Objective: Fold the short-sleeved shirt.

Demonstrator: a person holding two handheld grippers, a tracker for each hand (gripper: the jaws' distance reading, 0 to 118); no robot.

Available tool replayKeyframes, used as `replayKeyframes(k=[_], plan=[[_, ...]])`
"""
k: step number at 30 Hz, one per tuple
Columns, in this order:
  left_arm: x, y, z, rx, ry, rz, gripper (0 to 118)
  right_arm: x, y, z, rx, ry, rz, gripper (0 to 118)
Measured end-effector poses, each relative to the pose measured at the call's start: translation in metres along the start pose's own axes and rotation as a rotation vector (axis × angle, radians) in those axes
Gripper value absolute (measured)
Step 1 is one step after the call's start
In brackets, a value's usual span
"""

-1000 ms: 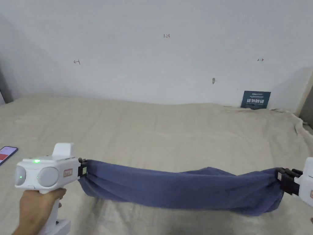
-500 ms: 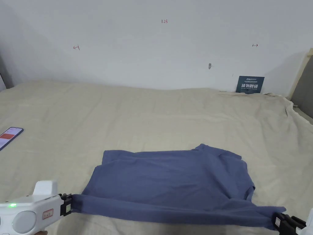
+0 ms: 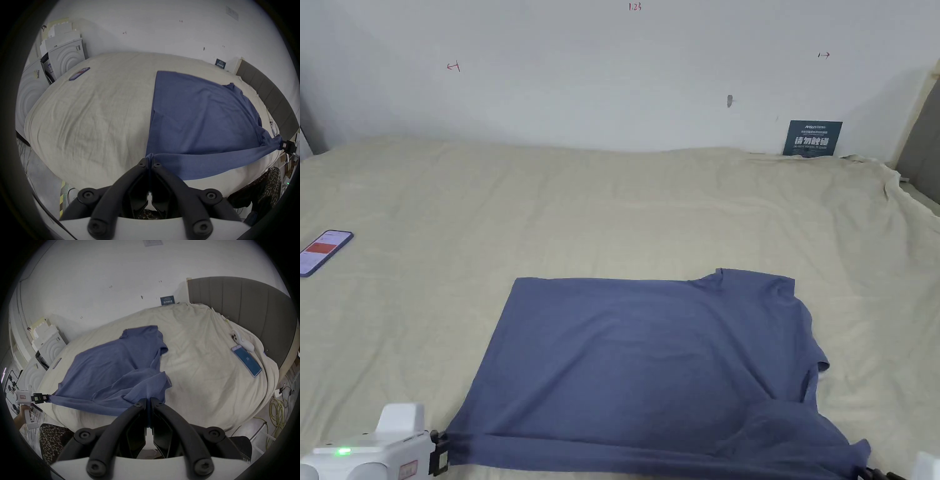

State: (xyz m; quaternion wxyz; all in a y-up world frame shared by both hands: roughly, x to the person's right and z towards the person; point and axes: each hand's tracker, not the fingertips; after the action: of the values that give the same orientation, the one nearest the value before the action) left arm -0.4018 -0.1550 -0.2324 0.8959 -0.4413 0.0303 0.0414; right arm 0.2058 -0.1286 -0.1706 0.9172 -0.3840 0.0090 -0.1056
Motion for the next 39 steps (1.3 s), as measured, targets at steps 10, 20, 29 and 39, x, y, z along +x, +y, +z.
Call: replayKeyframes(k=[10,20,29,39], plan=[[0.013,-0.02,-0.026,-0.077,0.062,-0.034,0,0.011,-0.024,-0.052,-0.173,-0.08,-0.031,3],[0.012,-0.008,-0.005,-0.083,0.067,0.019,90,-0.003,-0.002,-0.03,-0.161,-0.092,0.005,65],[0.025,0.054,0.071,0.273,0.047,0.01,105,-0.038,0.072,0.044,0.146,-0.002,0.053,89],[0.071,0.099,0.125,0.539,0.054,-0.053,103,-0.09,0.119,0.093,0.461,-0.062,0.177,86]])
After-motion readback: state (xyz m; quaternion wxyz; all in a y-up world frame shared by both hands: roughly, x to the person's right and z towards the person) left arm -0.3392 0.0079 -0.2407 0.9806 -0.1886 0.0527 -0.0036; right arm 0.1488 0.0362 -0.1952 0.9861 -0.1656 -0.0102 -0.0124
